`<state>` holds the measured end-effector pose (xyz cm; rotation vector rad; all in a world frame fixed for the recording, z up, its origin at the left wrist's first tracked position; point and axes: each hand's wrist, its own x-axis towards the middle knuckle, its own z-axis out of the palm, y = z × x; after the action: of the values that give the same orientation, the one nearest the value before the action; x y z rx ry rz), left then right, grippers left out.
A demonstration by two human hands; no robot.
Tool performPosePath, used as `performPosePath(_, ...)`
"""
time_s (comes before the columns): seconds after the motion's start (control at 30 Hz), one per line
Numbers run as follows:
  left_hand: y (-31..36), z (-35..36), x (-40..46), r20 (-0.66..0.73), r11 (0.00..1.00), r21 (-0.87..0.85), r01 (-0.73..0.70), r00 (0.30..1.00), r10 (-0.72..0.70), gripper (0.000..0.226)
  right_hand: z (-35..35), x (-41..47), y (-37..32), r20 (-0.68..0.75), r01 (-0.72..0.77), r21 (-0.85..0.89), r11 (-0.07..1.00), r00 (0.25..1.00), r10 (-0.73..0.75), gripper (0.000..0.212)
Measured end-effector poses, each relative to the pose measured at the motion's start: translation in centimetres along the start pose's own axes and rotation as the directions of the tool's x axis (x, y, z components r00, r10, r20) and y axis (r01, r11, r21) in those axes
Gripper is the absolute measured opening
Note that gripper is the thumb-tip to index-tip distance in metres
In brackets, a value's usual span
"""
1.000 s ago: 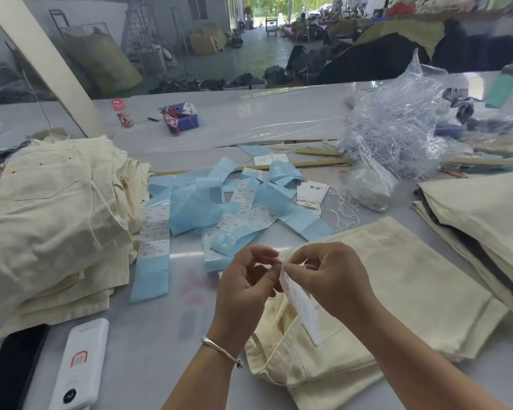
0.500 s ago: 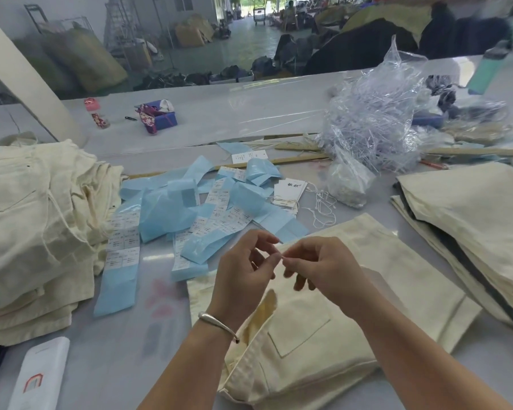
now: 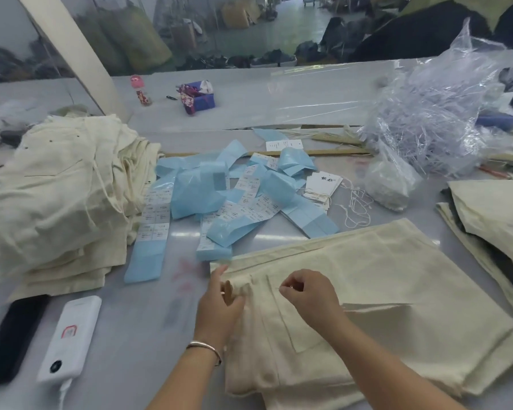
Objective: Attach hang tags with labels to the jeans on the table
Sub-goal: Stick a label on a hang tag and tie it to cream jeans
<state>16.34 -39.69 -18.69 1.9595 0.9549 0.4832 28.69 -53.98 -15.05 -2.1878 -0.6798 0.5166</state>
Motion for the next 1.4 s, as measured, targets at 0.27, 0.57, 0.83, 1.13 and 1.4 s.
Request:
performPosePath(0.27, -2.6, -2.3, 0.2, 0.073, 0.980, 0.180, -0.087, 0.995, 0.074, 0.028, 6.7, 0.7, -2.3, 0.066, -0.039, 0.138, 0.990, 0.997, 0.030, 0.017)
performPosePath(0.57, -1.5, -2.3, 3.7, 0.179, 0.967, 0.210, -0.145, 0.978, 0.108, 0.013, 8.7, 1.7, -2.5, -0.086, -0.026, 0.036, 0.999, 0.996, 0.029, 0.018)
performPosePath(0.83, -0.8, -2.7, 4.3, 0.302, 0.963, -0.218, 0.160, 0.949, -0.089, 0.027, 10.7, 2.0, -3.7, -0.209, -0.159, 0.356, 0.921, 0.947, 0.245, 0.022)
performPosePath(1.13, -1.3, -2.2, 5.0, 0.351, 0.841, -0.382, 0.384, 0.902, -0.253, 0.007, 11.6, 1.8, -3.2, -0.237, -0.166, 0.484, 0.859, 0.920, 0.311, 0.031)
performPosePath(1.4, -1.3, -1.9, 5.7, 0.209, 0.882, -0.372, 0.290, 0.952, -0.224, 0.018, 7.2, 2.4, -2.4, -0.334, 0.078, 0.032, 0.996, 0.941, -0.063, 0.030)
